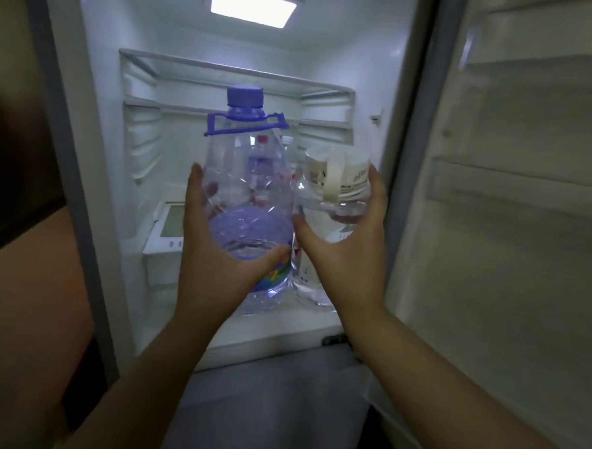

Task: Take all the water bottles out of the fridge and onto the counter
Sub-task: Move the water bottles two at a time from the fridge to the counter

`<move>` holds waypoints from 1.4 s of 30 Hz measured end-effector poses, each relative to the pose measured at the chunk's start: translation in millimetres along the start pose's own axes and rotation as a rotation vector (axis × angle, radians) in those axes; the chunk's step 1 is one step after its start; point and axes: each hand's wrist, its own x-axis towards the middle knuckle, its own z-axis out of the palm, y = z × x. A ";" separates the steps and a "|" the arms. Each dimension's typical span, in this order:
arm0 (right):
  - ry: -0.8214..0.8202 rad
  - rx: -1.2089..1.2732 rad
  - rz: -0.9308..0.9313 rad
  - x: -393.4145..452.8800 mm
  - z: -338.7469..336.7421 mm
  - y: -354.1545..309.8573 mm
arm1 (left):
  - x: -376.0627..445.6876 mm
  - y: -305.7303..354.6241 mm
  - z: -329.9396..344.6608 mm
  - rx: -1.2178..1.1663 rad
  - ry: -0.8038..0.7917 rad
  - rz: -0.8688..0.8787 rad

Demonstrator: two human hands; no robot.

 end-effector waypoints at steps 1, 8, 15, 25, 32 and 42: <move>0.016 -0.005 -0.013 -0.9 -13.3 -7.0 | -3.3 11.9 4.5 -0.018 -0.002 0.009; 0.115 -0.097 -0.060 -15.3 -128.1 -60.3 | -42.2 102.8 48.8 -0.146 -0.121 0.049; 0.182 -0.275 -0.089 -67.1 -273.6 -131.0 | -124.7 209.4 92.0 -0.300 -0.251 0.119; 0.281 -0.447 -0.065 -173.6 -484.4 -235.8 | -271.1 364.8 162.4 -0.592 -0.496 0.016; 0.456 -0.707 -0.013 -247.8 -621.2 -314.4 | -364.7 477.0 226.9 -0.831 -0.724 0.030; 0.793 -0.995 0.034 -329.3 -766.5 -381.7 | -475.7 611.3 313.0 -1.082 -1.053 0.039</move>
